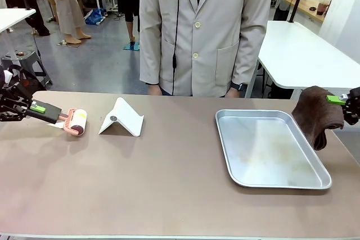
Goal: Clean the surface of the table.
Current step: Clean the area not pointed to by the person.
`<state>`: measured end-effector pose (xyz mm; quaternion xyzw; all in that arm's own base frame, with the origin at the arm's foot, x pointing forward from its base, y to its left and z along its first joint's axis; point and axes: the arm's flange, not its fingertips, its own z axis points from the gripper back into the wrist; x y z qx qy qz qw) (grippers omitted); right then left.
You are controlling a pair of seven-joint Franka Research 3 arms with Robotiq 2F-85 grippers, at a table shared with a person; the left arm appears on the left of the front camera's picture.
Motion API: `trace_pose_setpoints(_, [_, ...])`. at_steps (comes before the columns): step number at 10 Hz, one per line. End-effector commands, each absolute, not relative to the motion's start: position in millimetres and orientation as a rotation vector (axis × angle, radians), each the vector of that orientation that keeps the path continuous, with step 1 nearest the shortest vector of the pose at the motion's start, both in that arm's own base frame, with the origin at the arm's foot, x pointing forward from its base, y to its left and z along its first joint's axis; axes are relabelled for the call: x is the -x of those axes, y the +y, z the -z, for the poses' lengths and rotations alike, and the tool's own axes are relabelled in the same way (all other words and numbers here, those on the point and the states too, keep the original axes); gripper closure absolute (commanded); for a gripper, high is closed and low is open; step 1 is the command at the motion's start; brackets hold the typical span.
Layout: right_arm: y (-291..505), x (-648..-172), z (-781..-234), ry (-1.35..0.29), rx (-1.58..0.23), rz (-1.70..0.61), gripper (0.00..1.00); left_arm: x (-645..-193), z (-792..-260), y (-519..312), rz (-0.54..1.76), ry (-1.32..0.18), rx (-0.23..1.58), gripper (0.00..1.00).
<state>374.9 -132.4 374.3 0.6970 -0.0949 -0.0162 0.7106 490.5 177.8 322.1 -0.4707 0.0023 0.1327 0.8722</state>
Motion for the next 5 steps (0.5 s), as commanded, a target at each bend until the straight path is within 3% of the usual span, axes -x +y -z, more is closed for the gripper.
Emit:
trace_pose_setpoints(1, [-131.9,-374.6,-379.5,-0.207,-1.547,0.040,0.93,-487.3,-326.5,189.5,-0.290,-0.006,1.016,0.99])
trace_pose_setpoints(5, [-131.9,-374.6,-379.5,-0.207,-1.547,0.040,0.93,-482.5,-316.9,201.3,-0.300,0.003,0.993,0.99])
